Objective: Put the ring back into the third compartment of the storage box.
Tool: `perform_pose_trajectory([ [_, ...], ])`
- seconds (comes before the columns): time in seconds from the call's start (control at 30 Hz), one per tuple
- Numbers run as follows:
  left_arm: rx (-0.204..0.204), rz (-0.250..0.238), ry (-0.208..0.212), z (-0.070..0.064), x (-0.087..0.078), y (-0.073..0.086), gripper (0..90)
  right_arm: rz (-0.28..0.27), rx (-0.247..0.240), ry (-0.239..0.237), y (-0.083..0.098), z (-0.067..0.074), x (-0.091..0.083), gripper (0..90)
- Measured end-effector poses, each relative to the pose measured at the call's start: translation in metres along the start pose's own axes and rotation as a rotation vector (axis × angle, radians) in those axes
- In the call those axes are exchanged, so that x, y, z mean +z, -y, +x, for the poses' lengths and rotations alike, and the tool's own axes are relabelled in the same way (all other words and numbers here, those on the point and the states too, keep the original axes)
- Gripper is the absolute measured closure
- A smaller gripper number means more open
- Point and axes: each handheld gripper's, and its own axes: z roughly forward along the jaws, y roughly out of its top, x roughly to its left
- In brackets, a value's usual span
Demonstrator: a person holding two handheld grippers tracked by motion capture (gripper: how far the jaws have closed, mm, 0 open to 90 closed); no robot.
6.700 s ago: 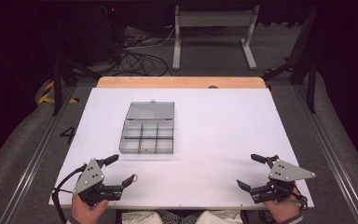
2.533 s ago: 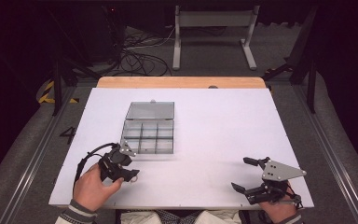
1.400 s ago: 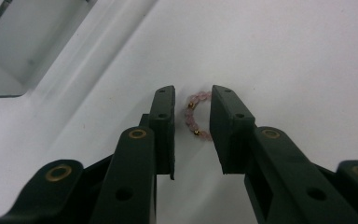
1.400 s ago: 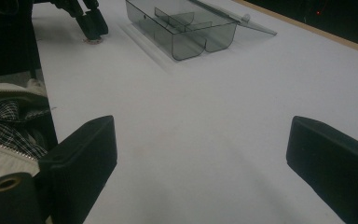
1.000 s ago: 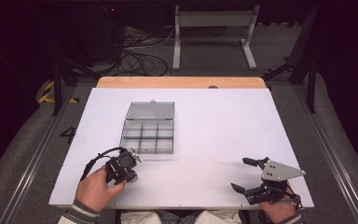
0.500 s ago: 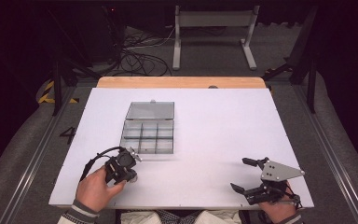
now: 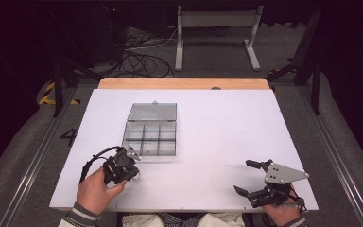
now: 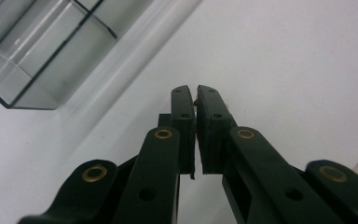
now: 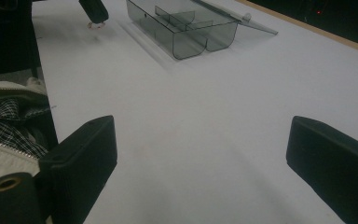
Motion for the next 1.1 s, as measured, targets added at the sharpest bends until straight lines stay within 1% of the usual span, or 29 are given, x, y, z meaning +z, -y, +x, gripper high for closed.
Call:
perform_pose_trajectory([
  [0.07, -0.005, -0.021, -0.008, 0.0, -0.003, 0.0, 86.2, 0.0, 0.0, -0.001, 0.0, 0.0, 0.0, 9.3],
  [0.1, -0.009, -0.037, -0.005, 0.001, -0.004, 0.001, 86.2, 0.0, -0.001, -0.001, 0.0, 0.0, 0.0, 9.3],
  [0.13, -0.009, -0.043, -0.011, 0.002, -0.005, 0.001, 86.2, 0.0, -0.001, 0.0, 0.0, 0.0, 0.0, 9.3],
  [0.37, -0.031, -0.117, -0.009, 0.003, -0.013, 0.002, 86.2, 0.003, -0.001, 0.001, 0.0, 0.0, 0.0, 9.3],
  [0.4, -0.031, -0.123, -0.006, 0.004, -0.014, 0.002, 86.2, 0.001, 0.0, 0.0, 0.0, 0.0, 0.0, 9.3],
  [0.47, -0.032, -0.137, -0.012, 0.005, -0.016, 0.003, 86.2, 0.001, 0.0, 0.0, 0.0, 0.0, 0.0, 9.3],
  [0.53, -0.041, -0.15, -0.004, 0.005, -0.017, 0.003, 86.2, 0.004, 0.0, 0.001, 0.0, 0.0, 0.0, 9.3],
  [0.7, -0.05, -0.184, -0.002, 0.006, -0.021, 0.002, 86.2, 0.004, -0.001, 0.001, 0.0, 0.0, 0.0, 9.3],
  [0.73, -0.045, -0.188, -0.004, 0.006, -0.022, 0.002, 86.2, 0.006, -0.001, 0.002, 0.0, 0.0, 0.0, 9.3],
  [0.87, -0.046, -0.206, -0.008, 0.006, -0.025, 0.001, 86.2, 0.004, 0.0, 0.0, 0.0, 0.0, 0.0, 9.3],
  [1.0, -0.051, -0.24, -0.008, 0.008, -0.028, 0.001, 86.2, 0.004, 0.0, 0.0, 0.0, 0.0, 0.0, 9.3],
  [1.1, -0.053, -0.248, -0.007, 0.009, -0.03, -0.001, 86.1, 0.003, 0.001, 0.0, 0.0, 0.0, 0.0, 9.3],
])
